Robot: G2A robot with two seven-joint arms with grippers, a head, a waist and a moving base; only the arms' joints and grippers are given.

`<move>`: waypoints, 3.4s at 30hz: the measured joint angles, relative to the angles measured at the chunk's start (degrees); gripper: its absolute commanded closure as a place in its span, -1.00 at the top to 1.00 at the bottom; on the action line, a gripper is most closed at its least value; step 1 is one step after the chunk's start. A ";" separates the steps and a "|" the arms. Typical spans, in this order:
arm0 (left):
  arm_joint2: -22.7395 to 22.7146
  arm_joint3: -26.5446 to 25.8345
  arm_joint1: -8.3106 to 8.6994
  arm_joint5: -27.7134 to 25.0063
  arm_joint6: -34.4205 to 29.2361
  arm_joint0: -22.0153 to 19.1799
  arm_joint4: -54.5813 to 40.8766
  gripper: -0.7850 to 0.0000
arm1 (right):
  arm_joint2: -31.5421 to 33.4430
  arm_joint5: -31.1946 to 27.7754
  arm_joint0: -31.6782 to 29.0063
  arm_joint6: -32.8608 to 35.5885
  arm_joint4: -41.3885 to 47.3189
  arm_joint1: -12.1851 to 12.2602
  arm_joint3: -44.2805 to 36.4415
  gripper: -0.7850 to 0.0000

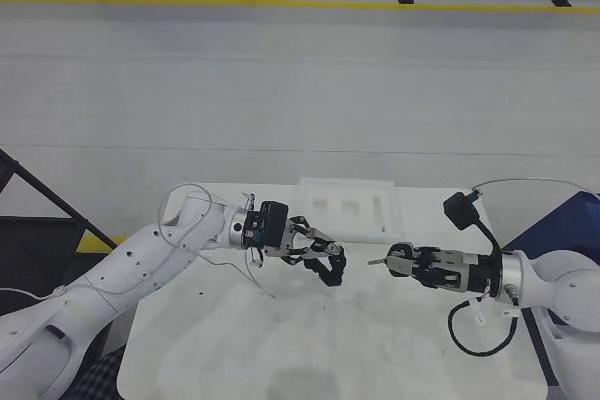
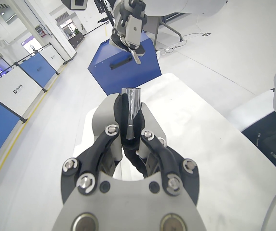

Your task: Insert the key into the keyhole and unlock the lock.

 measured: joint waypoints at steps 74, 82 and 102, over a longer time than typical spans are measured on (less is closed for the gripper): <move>0.06 9.92 -14.86 18.95 -4.37 3.55 3.52 -1.00 | -5.47 33.03 -0.35 -10.34 -28.47 1.96 -17.82 -1.00; -1.64 9.81 -15.24 18.14 -5.01 4.37 4.89 -1.00 | -6.21 35.39 0.12 -9.59 -28.97 2.04 -17.82 -1.00; -5.72 8.29 -15.65 15.90 -6.51 6.43 8.57 -1.00 | -6.95 38.05 0.40 -9.40 -29.29 2.24 -17.82 -1.00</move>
